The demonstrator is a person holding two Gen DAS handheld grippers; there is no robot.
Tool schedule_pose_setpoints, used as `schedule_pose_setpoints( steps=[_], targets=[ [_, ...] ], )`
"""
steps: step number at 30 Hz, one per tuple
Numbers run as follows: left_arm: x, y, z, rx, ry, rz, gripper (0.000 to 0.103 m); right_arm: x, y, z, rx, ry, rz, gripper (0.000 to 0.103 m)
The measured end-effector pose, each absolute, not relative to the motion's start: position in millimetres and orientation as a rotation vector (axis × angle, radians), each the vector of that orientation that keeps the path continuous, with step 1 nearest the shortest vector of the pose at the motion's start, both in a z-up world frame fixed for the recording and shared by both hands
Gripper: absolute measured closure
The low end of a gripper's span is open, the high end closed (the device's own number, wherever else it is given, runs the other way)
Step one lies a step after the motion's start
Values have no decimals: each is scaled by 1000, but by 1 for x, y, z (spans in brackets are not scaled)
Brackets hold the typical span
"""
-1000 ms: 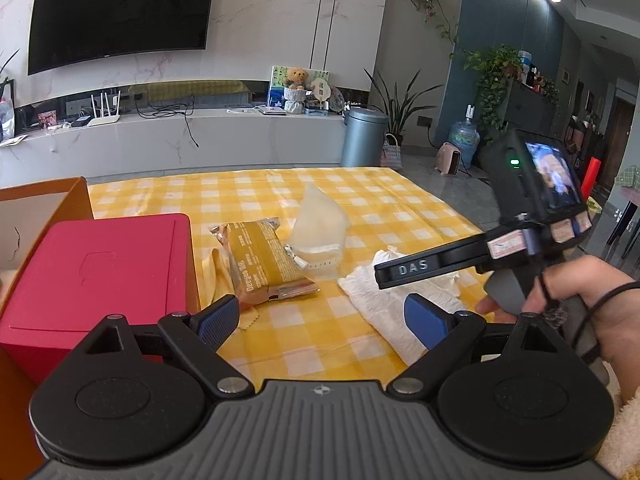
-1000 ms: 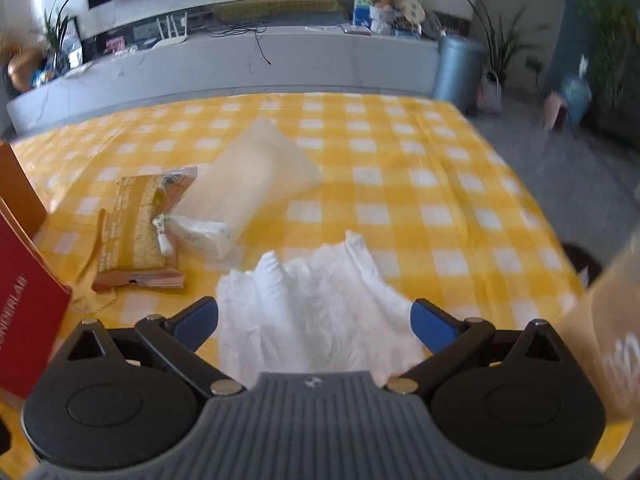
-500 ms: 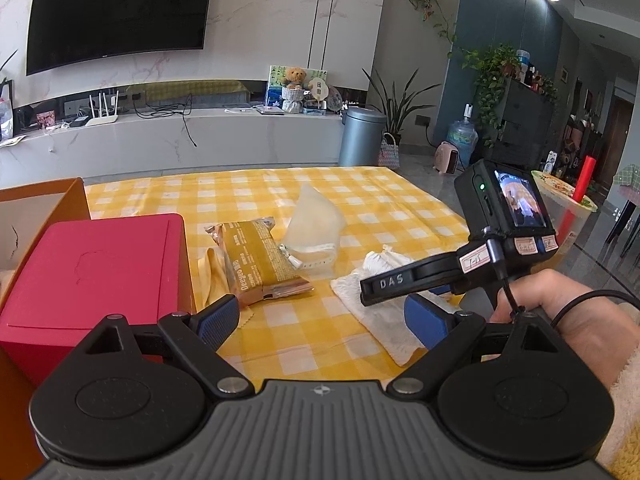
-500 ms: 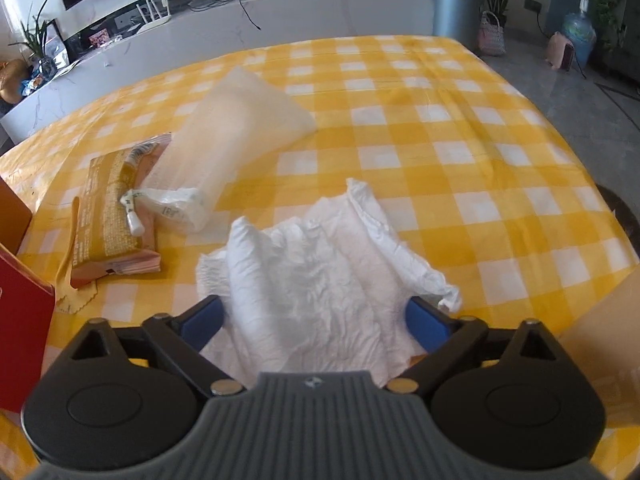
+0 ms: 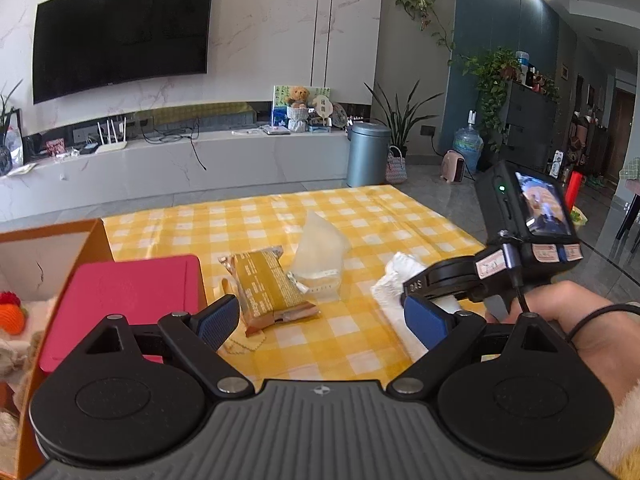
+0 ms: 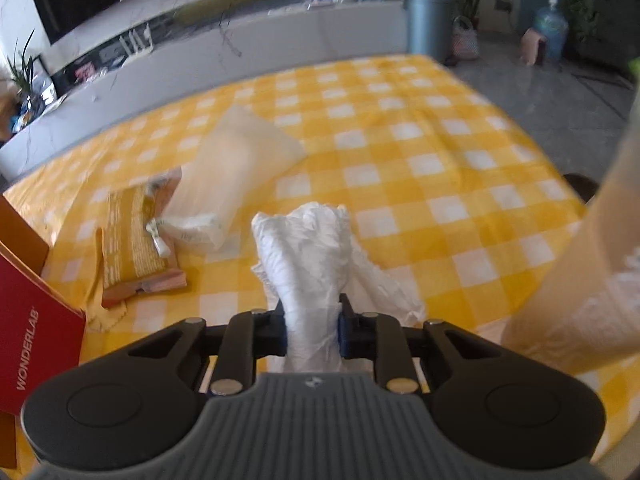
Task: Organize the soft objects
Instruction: 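Grasp the gold snack packet with the left tool while the right tool holds the tissue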
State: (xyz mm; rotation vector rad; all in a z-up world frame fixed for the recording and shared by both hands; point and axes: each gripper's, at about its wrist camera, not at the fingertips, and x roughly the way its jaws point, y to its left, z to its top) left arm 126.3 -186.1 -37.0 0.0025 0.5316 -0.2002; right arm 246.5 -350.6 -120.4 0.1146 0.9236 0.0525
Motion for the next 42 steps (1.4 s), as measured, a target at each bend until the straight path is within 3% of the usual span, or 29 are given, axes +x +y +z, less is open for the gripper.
schedule_pose_setpoints(
  steps=[11, 22, 42],
  targets=[
    [194, -193, -17, 18, 650, -150, 0, 248, -357, -104, 105, 920, -41, 83],
    [297, -228, -73, 38, 950, -70, 0, 260, -378, -112, 193, 943, -43, 83],
    [368, -205, -124, 90, 1003, 162, 0, 267, -364, -117, 88, 972, -46, 81]
  ],
)
